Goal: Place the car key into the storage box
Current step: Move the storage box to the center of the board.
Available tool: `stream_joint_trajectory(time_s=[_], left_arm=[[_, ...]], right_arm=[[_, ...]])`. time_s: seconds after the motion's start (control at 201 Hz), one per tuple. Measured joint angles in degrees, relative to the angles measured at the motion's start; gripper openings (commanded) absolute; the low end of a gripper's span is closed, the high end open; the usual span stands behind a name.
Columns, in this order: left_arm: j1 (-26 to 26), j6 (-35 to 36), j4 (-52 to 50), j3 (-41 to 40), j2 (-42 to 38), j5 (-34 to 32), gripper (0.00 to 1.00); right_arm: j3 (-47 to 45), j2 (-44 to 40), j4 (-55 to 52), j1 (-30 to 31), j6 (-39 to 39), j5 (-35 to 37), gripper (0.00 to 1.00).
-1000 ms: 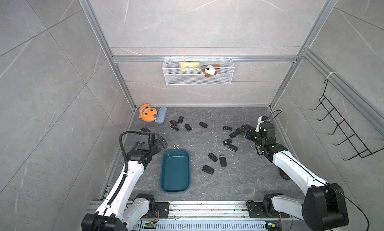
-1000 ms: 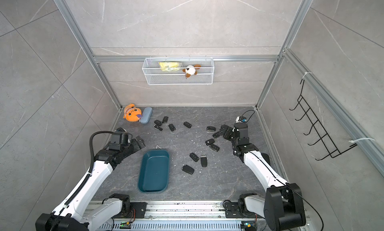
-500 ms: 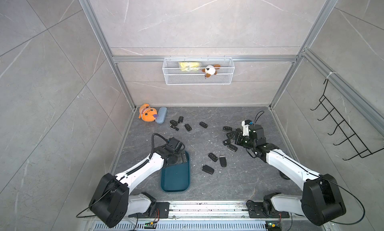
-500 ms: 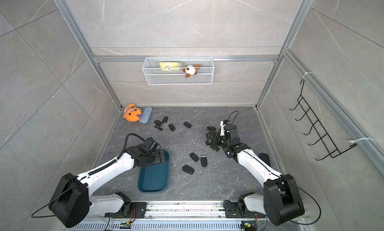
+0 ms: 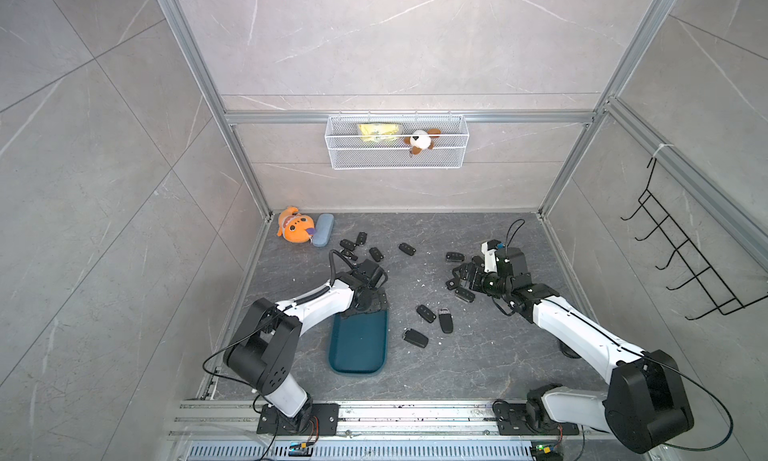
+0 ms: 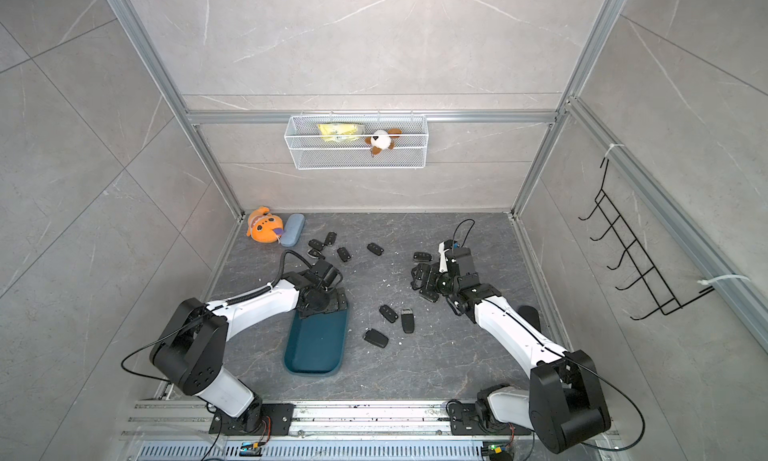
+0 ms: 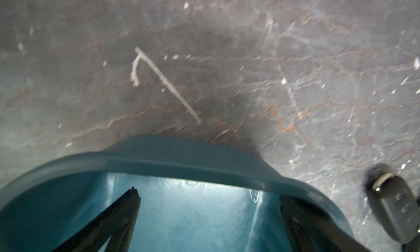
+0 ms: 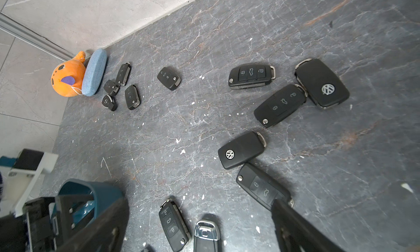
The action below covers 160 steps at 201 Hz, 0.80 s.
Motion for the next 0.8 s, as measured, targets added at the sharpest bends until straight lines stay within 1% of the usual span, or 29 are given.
stream_joint_trajectory(time_s=[0.244, 0.542, 0.667, 0.796], left_arm=[[0.0, 2.1, 0.59, 6.69, 6.71, 0.2, 1.0], [0.79, 2.03, 0.42, 14.88, 12.98, 0.09, 1.0], [1.46, 2.05, 0.42, 17.18, 14.49, 0.26, 1.0], [1.68, 2.03, 0.55, 17.35, 14.58, 0.57, 1.0]], right_arm=[[0.0, -1.4, -1.27, 0.39, -0.02, 0.46, 1.0], [0.0, -1.4, -1.97, 2.73, 0.0, 1.29, 1.0], [0.02, -0.9, -2.36, 4.46, 0.02, 2.36, 1.0], [0.02, 0.52, -4.31, 7.08, 0.02, 4.44, 1.0]])
